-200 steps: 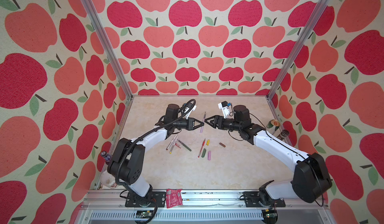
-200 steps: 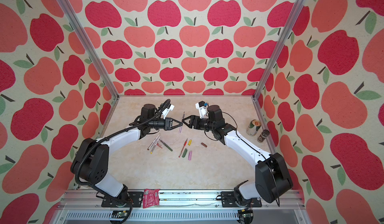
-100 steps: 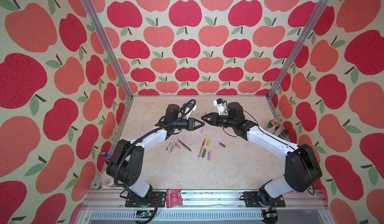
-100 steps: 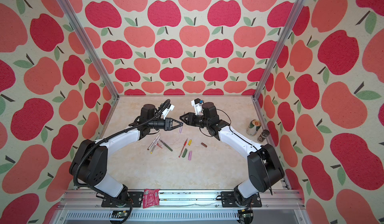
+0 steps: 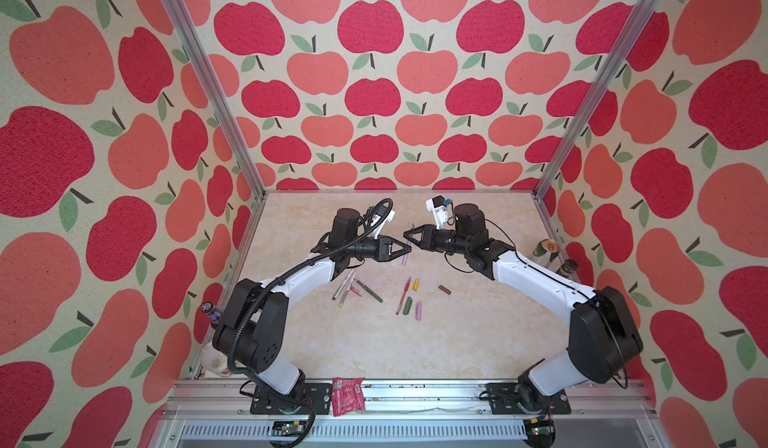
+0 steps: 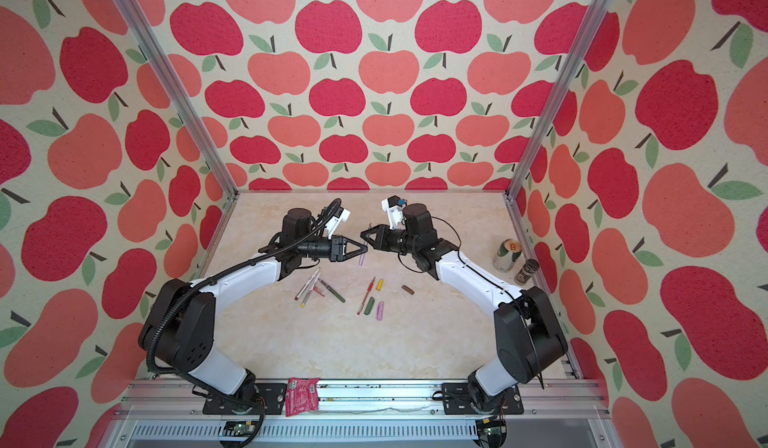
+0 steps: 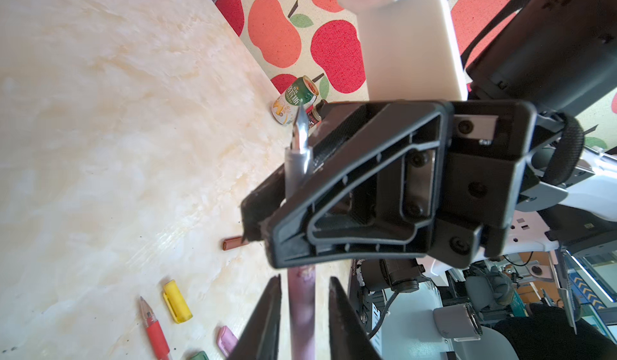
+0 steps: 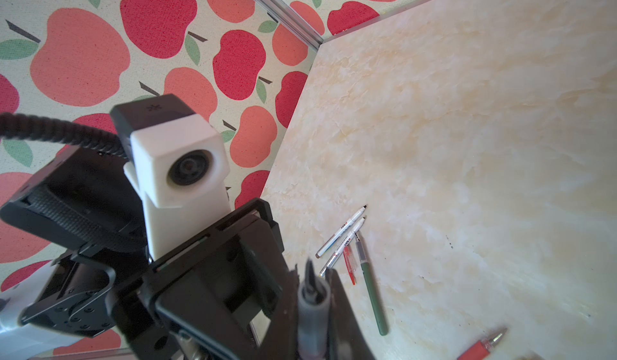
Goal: Insert the pens into the pen caps
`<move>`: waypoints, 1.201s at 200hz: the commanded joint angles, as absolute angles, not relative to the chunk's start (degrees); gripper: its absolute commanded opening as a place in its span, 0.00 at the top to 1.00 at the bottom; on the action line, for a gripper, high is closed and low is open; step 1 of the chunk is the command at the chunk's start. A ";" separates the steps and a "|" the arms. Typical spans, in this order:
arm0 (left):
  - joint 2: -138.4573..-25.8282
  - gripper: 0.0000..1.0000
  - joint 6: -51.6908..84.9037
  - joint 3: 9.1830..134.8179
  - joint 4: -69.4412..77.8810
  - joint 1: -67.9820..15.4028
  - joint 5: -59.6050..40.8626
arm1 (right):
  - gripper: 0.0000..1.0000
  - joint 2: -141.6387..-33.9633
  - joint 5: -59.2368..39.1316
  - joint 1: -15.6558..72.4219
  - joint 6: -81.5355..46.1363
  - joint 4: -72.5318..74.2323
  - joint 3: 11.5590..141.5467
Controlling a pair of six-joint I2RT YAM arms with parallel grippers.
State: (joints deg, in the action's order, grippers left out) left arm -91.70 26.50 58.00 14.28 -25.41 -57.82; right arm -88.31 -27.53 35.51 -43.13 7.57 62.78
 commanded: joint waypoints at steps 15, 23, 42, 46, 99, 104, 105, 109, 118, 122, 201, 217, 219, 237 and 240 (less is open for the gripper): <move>-90.01 0.64 24.77 58.83 10.92 -25.83 -59.83 | 1.00 -87.32 -27.40 36.38 -39.78 6.34 64.51; -89.85 0.65 24.53 58.87 10.38 -25.88 -59.60 | 1.00 -87.19 -27.28 36.48 -39.31 6.08 64.51; -89.71 0.75 24.05 59.15 9.57 -25.79 -59.45 | 1.00 -87.31 -27.12 36.80 -38.61 5.64 64.60; -89.70 0.77 23.82 59.22 9.21 -25.79 -59.36 | 1.00 -87.30 -27.09 36.79 -38.46 5.55 64.58; -89.08 0.96 22.05 59.35 7.18 -25.78 -57.85 | 0.94 -86.14 -26.30 37.12 -37.23 5.06 64.59; -88.82 0.96 21.70 59.27 6.92 -25.74 -57.40 | 0.87 -85.78 -26.18 37.10 -37.13 4.82 64.60; -88.79 0.96 21.57 59.30 6.85 -25.75 -57.31 | 0.86 -85.69 -26.10 37.09 -37.11 4.74 64.60; -88.58 0.96 21.36 59.24 6.42 -25.75 -56.89 | 0.84 -85.40 -25.86 37.10 -37.03 4.42 64.64; -87.93 0.97 20.31 59.28 5.35 -25.67 -56.09 | 0.81 -84.41 -25.09 37.12 -36.69 3.25 64.68; -87.56 0.97 19.81 59.24 4.69 -25.58 -55.67 | 0.78 -83.83 -24.56 37.05 -36.58 2.57 64.69; -74.26 0.97 10.49 55.44 -10.02 -23.21 -47.77 | 0.64 -67.99 -2.75 39.78 -32.26 -32.51 58.05; -71.92 0.97 10.06 54.21 -12.54 -23.12 -46.87 | 0.65 -69.35 -0.20 43.27 -32.30 -36.59 57.40; -71.64 0.97 10.14 54.11 -12.80 -23.14 -46.85 | 0.65 -69.70 0.04 43.78 -32.33 -36.97 57.42; -69.55 0.97 11.66 52.49 -14.84 -23.36 -45.56 | 0.66 -74.46 2.24 48.15 -32.45 -39.60 58.14; -69.26 0.97 12.09 52.15 -14.99 -23.38 -45.32 | 0.66 -75.43 2.57 49.03 -32.58 -39.96 58.37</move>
State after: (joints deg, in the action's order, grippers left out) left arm -71.42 12.51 54.59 -8.93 -23.27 -48.07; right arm -69.89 -3.75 44.18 -33.85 -29.52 58.87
